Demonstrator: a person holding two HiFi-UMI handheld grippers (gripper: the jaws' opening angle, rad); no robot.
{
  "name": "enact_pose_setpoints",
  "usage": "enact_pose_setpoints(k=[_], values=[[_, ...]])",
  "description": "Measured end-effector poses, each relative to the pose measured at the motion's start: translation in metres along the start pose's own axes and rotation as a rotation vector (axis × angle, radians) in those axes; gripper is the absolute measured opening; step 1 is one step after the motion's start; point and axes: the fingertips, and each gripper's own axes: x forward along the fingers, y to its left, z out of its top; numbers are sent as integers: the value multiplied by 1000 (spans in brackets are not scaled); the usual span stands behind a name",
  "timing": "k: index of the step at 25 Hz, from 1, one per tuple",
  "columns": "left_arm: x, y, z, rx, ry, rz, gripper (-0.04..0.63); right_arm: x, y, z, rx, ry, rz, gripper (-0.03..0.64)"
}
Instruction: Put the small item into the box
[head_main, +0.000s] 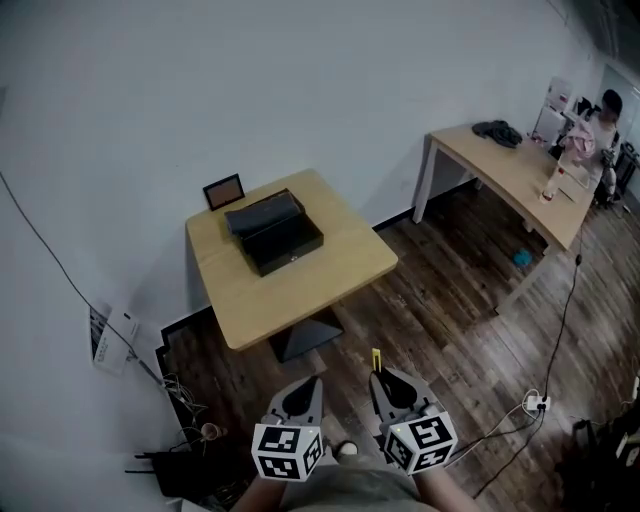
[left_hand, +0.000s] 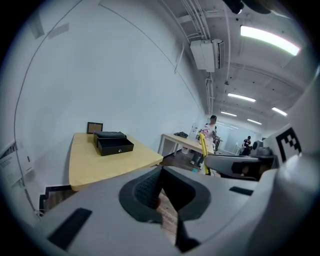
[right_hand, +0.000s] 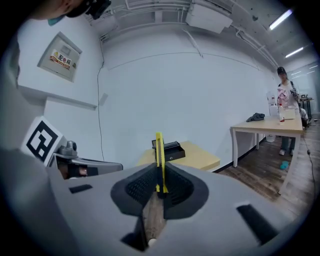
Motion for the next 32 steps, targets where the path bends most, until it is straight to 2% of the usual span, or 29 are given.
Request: enact_pose_setpoints(k=[11, 18, 23, 32], values=[[-10, -9, 2, -25, -26, 46, 2, -13, -4, 7, -36, -27, 45, 38], [-9, 12, -2, -54, -5, 89, 2, 5, 8, 11, 21, -26, 125, 38], [16, 25, 2, -66, 6, 65, 2, 31, 0, 10, 78, -21, 144, 38], [93, 74, 44, -66, 12, 28, 2, 115, -26, 43, 30, 0, 126, 38]])
